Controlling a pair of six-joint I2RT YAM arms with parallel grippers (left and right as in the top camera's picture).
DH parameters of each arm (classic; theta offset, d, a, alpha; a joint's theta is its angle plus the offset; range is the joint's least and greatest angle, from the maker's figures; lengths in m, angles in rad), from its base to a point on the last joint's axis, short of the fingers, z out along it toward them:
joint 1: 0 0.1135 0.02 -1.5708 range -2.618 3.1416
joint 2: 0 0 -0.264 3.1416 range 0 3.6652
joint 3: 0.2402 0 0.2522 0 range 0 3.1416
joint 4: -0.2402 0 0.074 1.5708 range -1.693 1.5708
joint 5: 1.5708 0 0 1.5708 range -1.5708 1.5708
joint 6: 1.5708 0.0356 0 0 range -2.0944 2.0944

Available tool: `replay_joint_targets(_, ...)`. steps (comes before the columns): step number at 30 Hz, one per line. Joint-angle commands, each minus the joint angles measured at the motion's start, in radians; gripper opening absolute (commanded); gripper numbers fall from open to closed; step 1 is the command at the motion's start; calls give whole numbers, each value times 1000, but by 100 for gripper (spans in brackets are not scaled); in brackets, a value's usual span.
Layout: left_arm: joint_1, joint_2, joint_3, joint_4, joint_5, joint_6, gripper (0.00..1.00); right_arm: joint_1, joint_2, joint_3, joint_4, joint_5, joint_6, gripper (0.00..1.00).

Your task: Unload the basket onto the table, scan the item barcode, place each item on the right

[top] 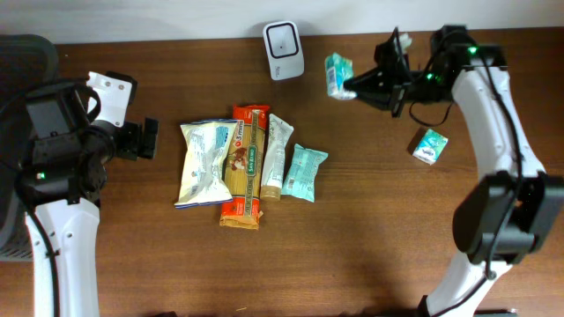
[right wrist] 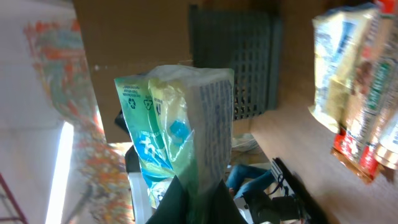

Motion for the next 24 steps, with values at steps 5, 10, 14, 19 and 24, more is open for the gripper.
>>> replay_joint_targets(5,4,-11,3,-1,0,16,99,2,-212,112,5,-39,2,4)
replay_joint_targets(10,4,-11,3,-1,0,16,99,2,-236,112,4,-39,2,4)
replay_joint_targets(14,4,-11,3,-1,0,16,99,2,-235,112,6,-30,-25,4)
replay_joint_targets(19,4,-11,3,-1,0,16,99,35,-235,112,39,92,-20,4)
replay_joint_targets(24,4,-11,3,-1,0,16,99,116,-235,123,169,348,122,4)
